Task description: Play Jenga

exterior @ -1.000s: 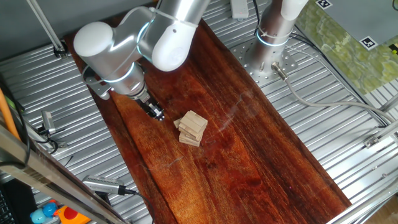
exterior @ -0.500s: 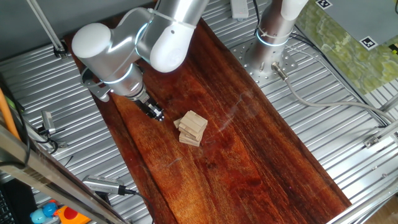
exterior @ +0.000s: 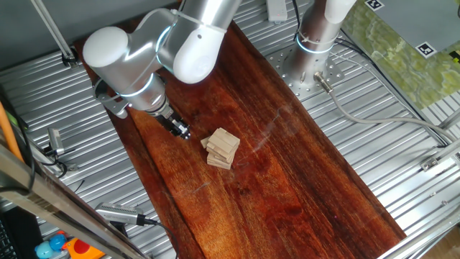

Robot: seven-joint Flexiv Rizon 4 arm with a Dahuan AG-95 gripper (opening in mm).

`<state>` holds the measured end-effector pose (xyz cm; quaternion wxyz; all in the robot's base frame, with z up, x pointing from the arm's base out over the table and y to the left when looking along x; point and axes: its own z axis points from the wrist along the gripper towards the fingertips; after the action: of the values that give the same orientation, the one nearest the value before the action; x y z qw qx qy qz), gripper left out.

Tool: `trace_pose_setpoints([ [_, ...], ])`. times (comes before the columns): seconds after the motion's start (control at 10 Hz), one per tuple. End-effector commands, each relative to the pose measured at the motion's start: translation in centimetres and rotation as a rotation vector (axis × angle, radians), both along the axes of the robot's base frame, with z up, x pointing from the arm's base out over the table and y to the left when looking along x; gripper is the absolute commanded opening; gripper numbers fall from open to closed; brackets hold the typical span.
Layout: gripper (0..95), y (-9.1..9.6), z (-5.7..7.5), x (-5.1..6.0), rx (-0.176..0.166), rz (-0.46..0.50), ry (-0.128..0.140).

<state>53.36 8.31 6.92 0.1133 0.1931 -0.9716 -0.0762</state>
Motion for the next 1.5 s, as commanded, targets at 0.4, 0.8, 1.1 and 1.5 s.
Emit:
trace_pose_setpoints([
  [0.4,19.0,0.1,0.6,-0.6,0.014,-0.040,0.051],
  [0.8,38.0,0.9,0.5,-2.7,0.050,-0.064,0.060],
  [1.1,38.0,1.2,0.2,-2.8,0.047,-0.071,0.058],
  [1.5,38.0,1.2,-0.8,-1.6,0.053,-0.077,0.054],
])
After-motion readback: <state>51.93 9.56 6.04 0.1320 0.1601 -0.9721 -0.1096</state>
